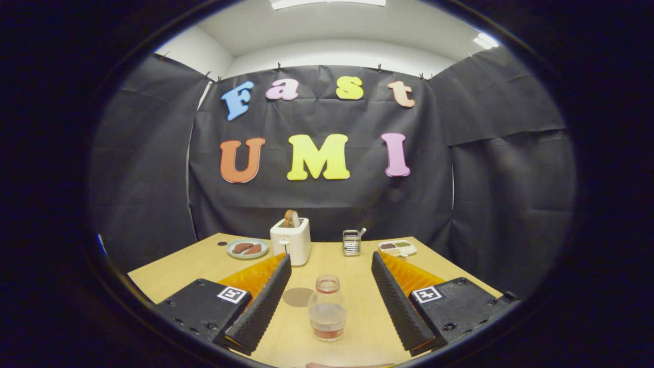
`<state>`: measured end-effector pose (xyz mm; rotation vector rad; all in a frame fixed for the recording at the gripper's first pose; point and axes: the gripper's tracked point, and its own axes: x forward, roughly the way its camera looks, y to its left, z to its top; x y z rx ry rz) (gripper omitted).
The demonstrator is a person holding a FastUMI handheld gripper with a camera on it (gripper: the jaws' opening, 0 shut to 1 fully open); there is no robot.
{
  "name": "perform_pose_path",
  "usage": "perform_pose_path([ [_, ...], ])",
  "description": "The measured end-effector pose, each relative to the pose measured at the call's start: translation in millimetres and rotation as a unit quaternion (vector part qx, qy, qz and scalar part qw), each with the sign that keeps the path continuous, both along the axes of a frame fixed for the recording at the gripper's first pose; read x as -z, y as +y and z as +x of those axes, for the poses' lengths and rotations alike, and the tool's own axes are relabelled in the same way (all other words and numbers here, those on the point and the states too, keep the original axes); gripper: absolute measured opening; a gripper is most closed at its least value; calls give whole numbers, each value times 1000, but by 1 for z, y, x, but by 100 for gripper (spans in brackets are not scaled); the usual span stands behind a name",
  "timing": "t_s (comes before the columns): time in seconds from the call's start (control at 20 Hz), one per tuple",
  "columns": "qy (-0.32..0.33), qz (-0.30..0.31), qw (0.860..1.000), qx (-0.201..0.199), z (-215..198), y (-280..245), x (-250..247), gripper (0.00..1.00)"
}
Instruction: Take the bottle from table, then pour the juice into the cup, finally place the bottle on the coaster
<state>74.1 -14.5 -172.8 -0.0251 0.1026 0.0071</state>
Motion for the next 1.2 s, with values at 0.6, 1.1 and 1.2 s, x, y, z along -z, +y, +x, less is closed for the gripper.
perform_pose_path([
  [0.6, 30, 15, 999, 12, 27, -7, 88, 100],
  [1.1, 56, -13, 998, 15, 35, -6, 147, 100],
  [1.2, 69, -9, 997, 18, 37, -8, 159, 100],
])
